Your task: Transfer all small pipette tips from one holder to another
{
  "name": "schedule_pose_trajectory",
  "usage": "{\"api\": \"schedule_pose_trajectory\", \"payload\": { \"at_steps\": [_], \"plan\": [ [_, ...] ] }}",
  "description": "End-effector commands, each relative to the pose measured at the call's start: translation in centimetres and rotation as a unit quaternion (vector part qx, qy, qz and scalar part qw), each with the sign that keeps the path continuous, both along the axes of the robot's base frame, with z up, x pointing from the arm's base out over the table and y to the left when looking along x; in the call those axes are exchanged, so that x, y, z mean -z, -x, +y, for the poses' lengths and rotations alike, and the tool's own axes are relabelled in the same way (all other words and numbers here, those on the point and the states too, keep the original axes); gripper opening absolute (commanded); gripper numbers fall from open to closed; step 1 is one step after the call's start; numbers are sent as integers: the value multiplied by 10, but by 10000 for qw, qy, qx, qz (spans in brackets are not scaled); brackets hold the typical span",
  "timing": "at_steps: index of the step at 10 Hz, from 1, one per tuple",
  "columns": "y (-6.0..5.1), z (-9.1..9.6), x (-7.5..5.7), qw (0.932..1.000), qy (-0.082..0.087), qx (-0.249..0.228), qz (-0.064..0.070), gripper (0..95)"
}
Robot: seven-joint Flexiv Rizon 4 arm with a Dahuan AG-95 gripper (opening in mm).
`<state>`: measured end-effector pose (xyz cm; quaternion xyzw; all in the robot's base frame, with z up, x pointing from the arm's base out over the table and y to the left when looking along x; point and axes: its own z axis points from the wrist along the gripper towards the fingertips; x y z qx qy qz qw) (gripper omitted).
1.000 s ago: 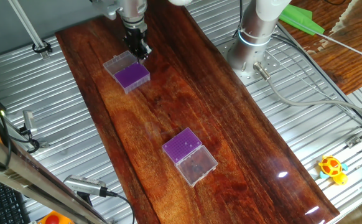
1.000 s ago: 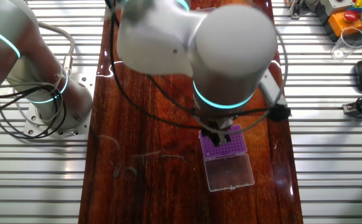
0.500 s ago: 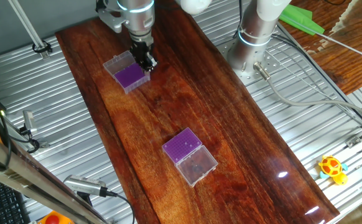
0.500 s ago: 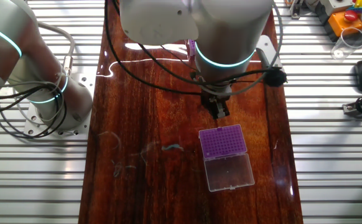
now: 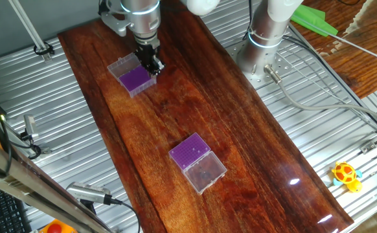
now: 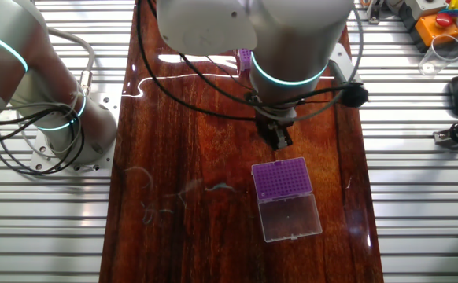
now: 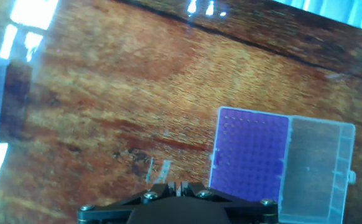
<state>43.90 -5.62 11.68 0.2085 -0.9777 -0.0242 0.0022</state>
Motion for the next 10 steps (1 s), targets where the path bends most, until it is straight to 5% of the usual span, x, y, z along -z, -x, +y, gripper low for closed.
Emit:
{"api": "schedule_pose_trajectory", "payload": {
  "at_steps": [1,5,7,10],
  "plan": [
    [1,0,-1,9989,-198,-431,4,0],
    [12,111,-8,9990,-39,436,8,0],
    [12,114,-6,9998,14,168,-99,0],
    [12,114,-6,9984,-11,-558,-70,0]
  ]
}}
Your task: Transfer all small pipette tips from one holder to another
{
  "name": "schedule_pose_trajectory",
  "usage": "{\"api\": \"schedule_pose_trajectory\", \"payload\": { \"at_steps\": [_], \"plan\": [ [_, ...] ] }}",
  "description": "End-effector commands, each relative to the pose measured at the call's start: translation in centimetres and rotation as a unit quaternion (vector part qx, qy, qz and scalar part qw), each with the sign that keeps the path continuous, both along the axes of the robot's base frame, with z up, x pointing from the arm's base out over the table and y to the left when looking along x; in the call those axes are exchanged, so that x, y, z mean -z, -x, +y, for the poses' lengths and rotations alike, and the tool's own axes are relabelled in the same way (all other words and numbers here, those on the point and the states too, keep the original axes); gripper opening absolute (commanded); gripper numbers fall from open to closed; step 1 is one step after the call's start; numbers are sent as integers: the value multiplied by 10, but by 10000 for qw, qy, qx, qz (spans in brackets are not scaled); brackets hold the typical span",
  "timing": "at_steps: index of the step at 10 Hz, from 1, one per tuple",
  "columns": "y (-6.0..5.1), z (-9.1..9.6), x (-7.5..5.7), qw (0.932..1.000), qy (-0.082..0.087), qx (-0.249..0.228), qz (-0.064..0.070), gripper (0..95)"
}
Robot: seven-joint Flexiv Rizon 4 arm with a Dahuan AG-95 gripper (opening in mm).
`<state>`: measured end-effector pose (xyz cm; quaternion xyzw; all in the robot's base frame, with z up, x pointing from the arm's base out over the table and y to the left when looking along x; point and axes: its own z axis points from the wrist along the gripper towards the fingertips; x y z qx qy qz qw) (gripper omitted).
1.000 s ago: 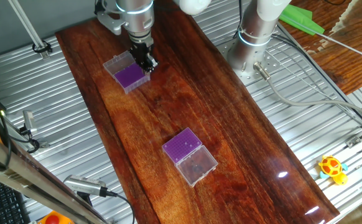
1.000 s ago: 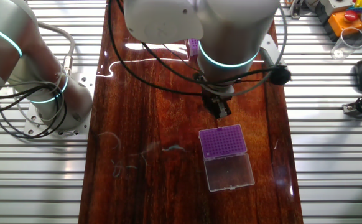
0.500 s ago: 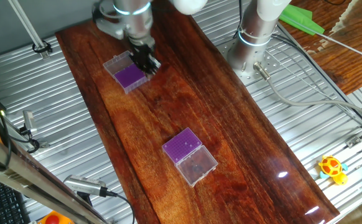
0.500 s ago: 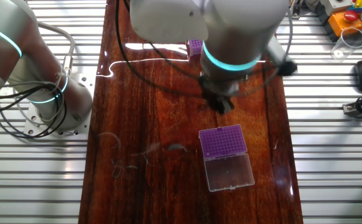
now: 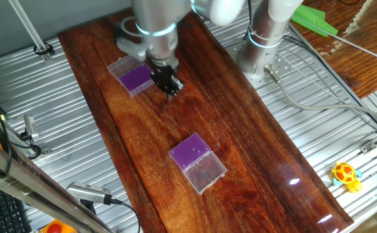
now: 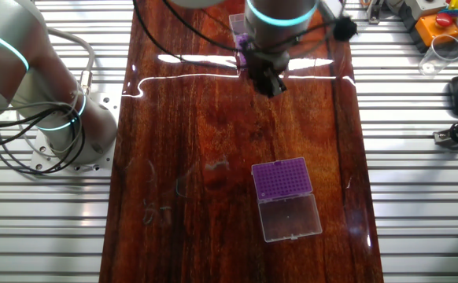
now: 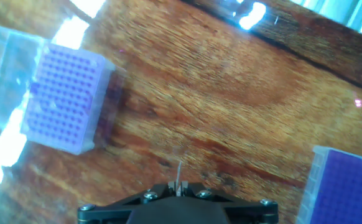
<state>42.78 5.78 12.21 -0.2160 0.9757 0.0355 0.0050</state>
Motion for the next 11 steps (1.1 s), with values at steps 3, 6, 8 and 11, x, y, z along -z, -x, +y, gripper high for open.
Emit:
{"api": "schedule_pose_trajectory", "payload": {
  "at_steps": [3,6,8,11],
  "plan": [
    [5,17,-2,9993,30,-363,14,0],
    [22,73,3,9998,64,167,-25,0],
    [21,89,7,9995,47,289,-73,0],
    [21,101,10,9990,9,438,-109,0]
  ]
}}
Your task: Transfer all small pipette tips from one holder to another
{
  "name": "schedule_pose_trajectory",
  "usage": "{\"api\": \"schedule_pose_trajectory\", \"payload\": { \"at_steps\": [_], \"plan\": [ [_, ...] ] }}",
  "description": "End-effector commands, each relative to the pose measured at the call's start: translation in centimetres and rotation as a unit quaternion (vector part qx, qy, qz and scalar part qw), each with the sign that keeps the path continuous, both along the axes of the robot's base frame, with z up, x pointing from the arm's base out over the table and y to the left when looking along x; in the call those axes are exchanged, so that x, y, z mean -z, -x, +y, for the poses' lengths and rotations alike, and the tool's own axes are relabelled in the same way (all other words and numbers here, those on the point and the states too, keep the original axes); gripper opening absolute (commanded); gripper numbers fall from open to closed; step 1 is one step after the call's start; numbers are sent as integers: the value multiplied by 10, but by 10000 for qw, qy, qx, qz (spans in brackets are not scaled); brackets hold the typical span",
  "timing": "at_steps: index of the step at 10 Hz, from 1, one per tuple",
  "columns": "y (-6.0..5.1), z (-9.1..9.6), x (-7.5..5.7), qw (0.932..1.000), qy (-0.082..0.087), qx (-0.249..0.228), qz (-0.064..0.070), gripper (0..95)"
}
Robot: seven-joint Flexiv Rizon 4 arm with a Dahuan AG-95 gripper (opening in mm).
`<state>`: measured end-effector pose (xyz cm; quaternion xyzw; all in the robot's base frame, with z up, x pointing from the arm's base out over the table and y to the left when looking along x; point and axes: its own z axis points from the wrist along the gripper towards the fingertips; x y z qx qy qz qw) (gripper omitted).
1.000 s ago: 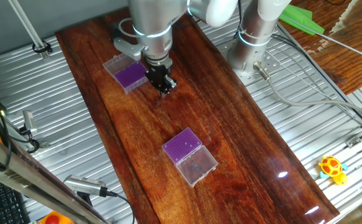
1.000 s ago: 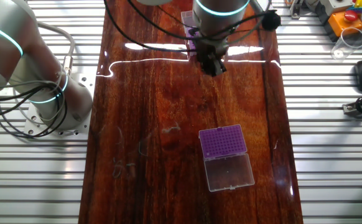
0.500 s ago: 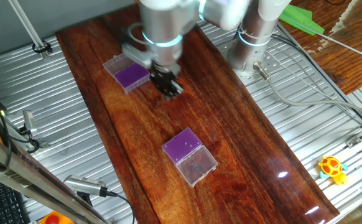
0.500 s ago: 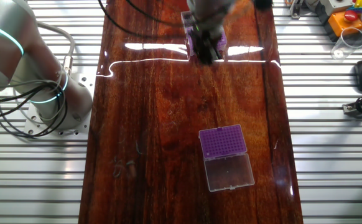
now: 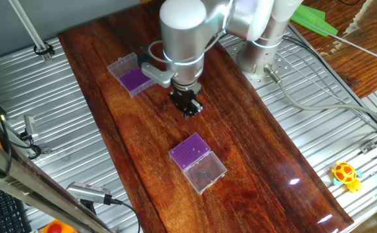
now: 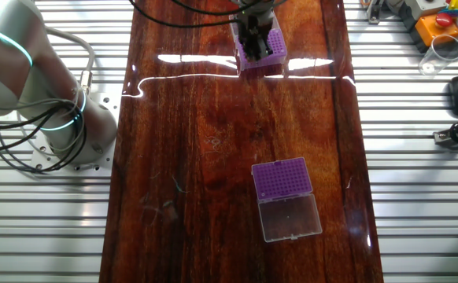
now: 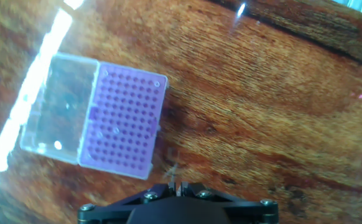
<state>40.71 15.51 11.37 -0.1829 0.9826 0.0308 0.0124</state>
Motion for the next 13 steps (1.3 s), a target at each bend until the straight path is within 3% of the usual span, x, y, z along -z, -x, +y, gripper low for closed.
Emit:
{"api": "schedule_pose_trajectory", "payload": {
  "at_steps": [1,5,7,13],
  "plan": [
    [1,7,3,9999,-44,132,-62,0],
    [0,24,6,9993,-116,322,-151,0],
    [0,27,7,9992,-106,370,-133,0],
    [0,26,6,9999,-34,-81,-63,0]
  ]
}}
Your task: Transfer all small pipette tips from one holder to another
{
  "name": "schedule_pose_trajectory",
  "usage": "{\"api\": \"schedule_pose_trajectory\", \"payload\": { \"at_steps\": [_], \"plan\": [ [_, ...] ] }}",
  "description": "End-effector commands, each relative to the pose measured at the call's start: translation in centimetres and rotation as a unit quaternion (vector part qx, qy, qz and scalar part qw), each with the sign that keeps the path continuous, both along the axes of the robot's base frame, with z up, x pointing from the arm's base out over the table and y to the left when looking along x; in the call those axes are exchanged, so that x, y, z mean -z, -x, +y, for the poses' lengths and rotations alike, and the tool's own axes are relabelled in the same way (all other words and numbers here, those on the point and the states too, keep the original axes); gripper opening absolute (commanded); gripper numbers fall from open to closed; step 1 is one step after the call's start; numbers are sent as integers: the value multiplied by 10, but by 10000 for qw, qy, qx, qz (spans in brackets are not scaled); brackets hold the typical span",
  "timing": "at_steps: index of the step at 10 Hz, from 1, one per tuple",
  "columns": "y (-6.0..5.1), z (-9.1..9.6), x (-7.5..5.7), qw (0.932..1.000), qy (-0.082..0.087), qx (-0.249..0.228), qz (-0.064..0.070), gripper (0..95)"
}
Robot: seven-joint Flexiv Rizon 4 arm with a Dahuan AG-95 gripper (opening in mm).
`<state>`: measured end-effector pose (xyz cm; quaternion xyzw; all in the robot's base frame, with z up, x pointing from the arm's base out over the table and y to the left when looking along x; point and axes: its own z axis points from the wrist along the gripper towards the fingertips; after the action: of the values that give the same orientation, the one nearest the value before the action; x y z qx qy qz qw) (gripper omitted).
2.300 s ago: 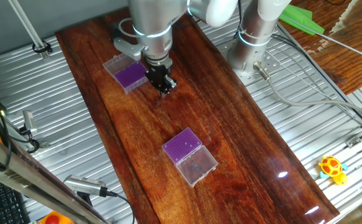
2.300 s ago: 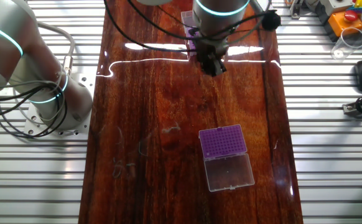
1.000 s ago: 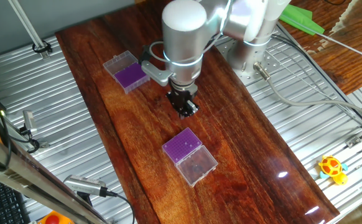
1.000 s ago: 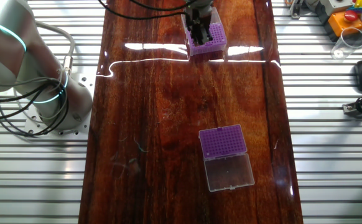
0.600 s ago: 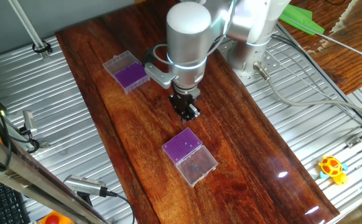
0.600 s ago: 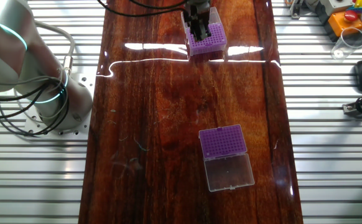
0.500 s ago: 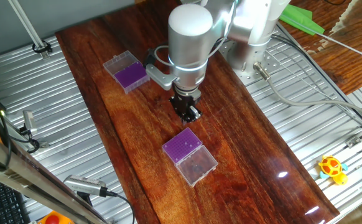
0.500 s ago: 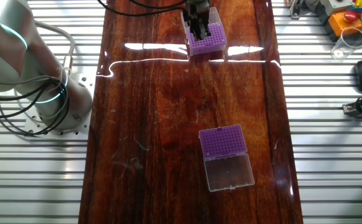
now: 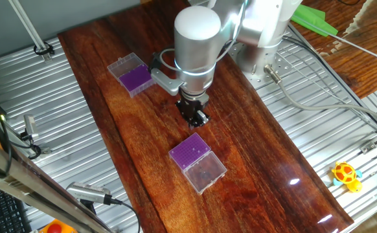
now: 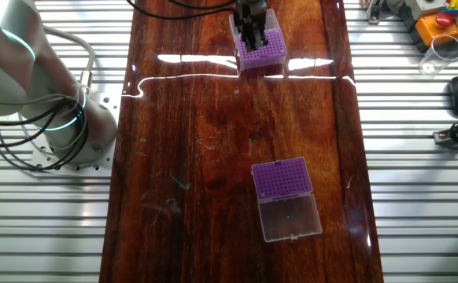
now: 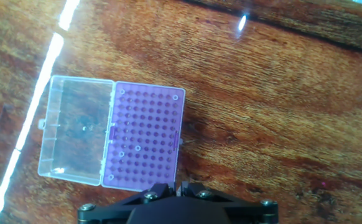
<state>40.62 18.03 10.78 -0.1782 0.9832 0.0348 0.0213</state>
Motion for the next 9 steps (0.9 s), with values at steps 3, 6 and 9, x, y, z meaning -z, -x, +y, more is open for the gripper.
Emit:
{"api": "schedule_pose_trajectory", "payload": {
  "at_steps": [3,6,9],
  "plan": [
    [-1,0,1,9998,37,-204,3,0],
    [0,10,4,9999,-13,-92,-57,0],
    [0,12,6,10000,-29,-60,-68,0]
  ]
}}
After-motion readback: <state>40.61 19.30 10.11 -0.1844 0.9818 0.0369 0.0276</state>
